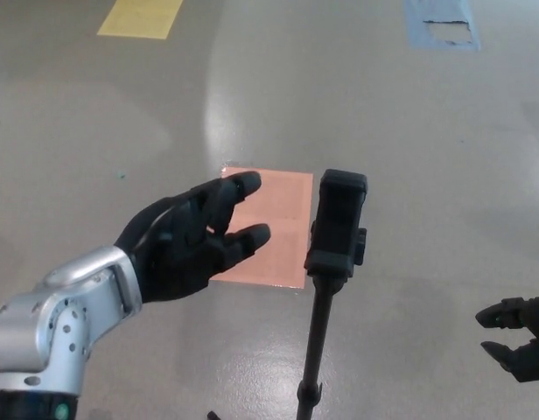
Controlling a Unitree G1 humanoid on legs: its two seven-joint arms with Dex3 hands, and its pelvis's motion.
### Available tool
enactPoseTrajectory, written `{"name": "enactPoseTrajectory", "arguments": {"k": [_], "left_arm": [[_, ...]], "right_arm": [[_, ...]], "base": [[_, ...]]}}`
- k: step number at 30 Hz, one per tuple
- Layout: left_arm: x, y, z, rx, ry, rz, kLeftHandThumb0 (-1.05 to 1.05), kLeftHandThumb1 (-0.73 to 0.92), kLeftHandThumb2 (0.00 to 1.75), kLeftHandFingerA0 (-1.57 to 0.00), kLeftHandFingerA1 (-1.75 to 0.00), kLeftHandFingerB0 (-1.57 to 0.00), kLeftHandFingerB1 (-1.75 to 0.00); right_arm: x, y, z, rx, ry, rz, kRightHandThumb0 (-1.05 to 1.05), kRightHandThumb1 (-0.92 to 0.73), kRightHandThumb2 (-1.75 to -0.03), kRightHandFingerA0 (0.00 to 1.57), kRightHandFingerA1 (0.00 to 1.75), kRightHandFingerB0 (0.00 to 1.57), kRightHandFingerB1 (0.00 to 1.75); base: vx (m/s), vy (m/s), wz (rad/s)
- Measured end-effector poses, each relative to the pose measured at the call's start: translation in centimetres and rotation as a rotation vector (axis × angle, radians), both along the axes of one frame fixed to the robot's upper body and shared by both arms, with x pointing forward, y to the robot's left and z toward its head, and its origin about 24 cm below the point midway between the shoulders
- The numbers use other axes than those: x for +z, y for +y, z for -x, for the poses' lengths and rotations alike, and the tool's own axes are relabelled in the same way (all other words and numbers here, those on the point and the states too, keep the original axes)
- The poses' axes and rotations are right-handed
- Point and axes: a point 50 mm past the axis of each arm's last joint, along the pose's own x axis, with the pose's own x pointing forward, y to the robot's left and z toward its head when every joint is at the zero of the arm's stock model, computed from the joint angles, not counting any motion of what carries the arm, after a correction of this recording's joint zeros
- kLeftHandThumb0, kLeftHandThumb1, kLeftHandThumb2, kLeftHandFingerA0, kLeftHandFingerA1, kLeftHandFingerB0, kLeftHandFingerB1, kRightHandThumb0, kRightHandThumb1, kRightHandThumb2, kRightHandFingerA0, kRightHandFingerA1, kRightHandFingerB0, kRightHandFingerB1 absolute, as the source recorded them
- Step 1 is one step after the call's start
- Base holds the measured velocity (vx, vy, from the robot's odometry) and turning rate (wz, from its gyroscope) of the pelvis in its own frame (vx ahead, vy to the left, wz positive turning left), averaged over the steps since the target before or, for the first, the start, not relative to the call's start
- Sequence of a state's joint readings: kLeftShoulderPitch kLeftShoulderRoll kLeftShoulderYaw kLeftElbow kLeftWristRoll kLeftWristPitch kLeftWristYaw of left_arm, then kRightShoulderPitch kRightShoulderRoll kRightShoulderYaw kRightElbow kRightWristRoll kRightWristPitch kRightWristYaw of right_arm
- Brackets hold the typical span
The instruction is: The robot uses its left hand to grab the top of a phone stand kept on the floor and rotates it anti-clockwise
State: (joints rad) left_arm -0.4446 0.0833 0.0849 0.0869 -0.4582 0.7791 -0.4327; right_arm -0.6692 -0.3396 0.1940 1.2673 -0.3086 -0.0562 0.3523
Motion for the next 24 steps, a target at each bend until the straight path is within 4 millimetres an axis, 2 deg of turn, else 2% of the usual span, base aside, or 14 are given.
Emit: {"name": "enactPoseTrajectory", "arguments": {"k": [3, 4, 7, 8, 10, 11, 12, 13, 15, 19, 20, 22, 23, 24], "left_arm": [[-0.9, 0.4, 0.2, 0.023, 0.002, -0.041, -0.86, 0.64, 0.99, 0.00, -0.18, 0.00, -0.09], [-1.3, 0.7, 0.4, 0.035, 0.005, -0.061, -0.73, 0.72, 0.62, -0.03, -0.26, 0.00, -0.18], [-2.3, 1.5, 0.5, 0.066, 0.015, -0.114, -0.78, 0.53, 0.85, -0.03, -0.37, -0.12, -0.22], [-2.6, 1.8, 0.6, 0.076, 0.018, -0.131, -0.59, 0.46, 0.82, -0.03, -0.42, -0.04, -0.33], [-3.2, 2.3, 0.7, 0.097, 0.028, -0.168, -0.59, 0.46, 0.82, -0.03, -0.42, -0.04, -0.33], [-3.7, 2.8, 0.7, 0.116, 0.039, -0.200, -0.31, 0.48, 0.99, -0.02, -0.49, 0.00, -0.47], [-4.0, 3.1, 0.8, 0.126, 0.045, -0.218, -0.31, 0.48, 0.99, -0.02, -0.49, 0.00, -0.47], [-4.5, 3.6, 0.9, 0.145, 0.058, -0.247, -0.53, 0.64, 0.60, -0.23, -0.35, -0.19, -0.28], [-5.2, 4.4, 1.1, 0.169, 0.076, -0.285, -0.42, 0.63, 0.59, -0.35, -0.36, -0.34, -0.34], [-6.9, 6.4, 1.6, 0.233, 0.128, -0.390, -0.43, 0.64, 0.59, -0.42, -0.39, -0.39, -0.35], [-7.4, 7.0, 1.7, 0.249, 0.144, -0.414, -0.41, 0.63, 0.59, -0.64, -0.47, -0.46, -0.37], [-8.5, 8.5, 2.1, 0.293, 0.188, -0.479, -0.41, 0.63, 0.59, -0.64, -0.47, -0.46, -0.37], [-8.7, 8.8, 2.2, 0.301, 0.195, -0.491, -0.49, 0.56, 0.80, -0.63, -0.60, -0.37, -0.47], [-9.2, 9.5, 2.5, 0.321, 0.215, -0.518, -0.49, 0.56, 0.80, -0.63, -0.60, -0.37, -0.47]], "right_arm": [[0.0, 0.0, 0.0, 0.000, 0.000, 0.000, -0.48, -0.74, -0.81, 0.30, 0.45, 0.14, 0.37], [0.0, 0.0, 0.0, 0.000, 0.000, 0.000, -0.40, -0.85, -0.66, 0.32, 0.38, 0.17, 0.29], [0.0, 0.0, 0.0, 0.001, 0.001, 0.000, -0.47, -0.75, -0.79, 0.28, 0.43, 0.15, 0.36], [0.0, 0.0, 0.0, 0.001, 0.001, 0.000, -0.48, -0.74, -0.79, 0.29, 0.44, 0.16, 0.36], [-0.1, 0.1, 0.0, 0.002, 0.002, 0.000, -0.48, -0.74, -0.79, 0.29, 0.44, 0.16, 0.36], [-0.1, 0.1, 0.0, 0.002, 0.002, 0.000, -0.47, -0.74, -0.79, 0.27, 0.43, 0.16, 0.36], [-0.1, 0.1, 0.0, 0.002, 0.002, -0.001, -0.47, -0.74, -0.79, 0.27, 0.43, 0.16, 0.36], [-0.1, 0.1, 0.0, 0.002, 0.003, -0.001, -0.47, -0.74, -0.79, 0.29, 0.43, 0.15, 0.36], [-0.1, 0.1, 0.1, 0.003, 0.003, -0.002, -0.47, -0.75, -0.79, 0.26, 0.42, 0.14, 0.35], [-0.3, 0.2, 0.1, 0.004, 0.006, -0.005, -0.47, -0.74, -0.79, 0.27, 0.42, 0.15, 0.36], [-0.3, 0.3, 0.1, 0.004, 0.007, -0.005, -0.47, -0.75, -0.79, 0.26, 0.42, 0.15, 0.36], [-0.4, 0.4, 0.2, 0.006, 0.010, -0.008, -0.47, -0.75, -0.79, 0.26, 0.42, 0.15, 0.36], [-0.4, 0.4, 0.2, 0.006, 0.011, -0.009, -0.48, -0.74, -0.79, 0.29, 0.44, 0.15, 0.36], [-0.5, 0.4, 0.2, 0.006, 0.012, -0.010, -0.48, -0.74, -0.79, 0.29, 0.44, 0.15, 0.36]], "base": [[0.00, 0.000, 0.00], [0.00, 0.000, 0.00], [0.00, 0.000, 0.00], [0.00, 0.000, 0.00], [0.00, 0.000, 0.00], [0.00, 0.000, 0.00], [0.00, 0.000, 0.00], [0.00, 0.000, 0.00], [0.00, 0.000, 0.00], [0.00, 0.000, 0.00], [0.00, 0.000, 0.00], [0.00, 0.000, 0.00], [0.00, 0.000, 0.00], [0.00, 0.000, 0.00]]}}
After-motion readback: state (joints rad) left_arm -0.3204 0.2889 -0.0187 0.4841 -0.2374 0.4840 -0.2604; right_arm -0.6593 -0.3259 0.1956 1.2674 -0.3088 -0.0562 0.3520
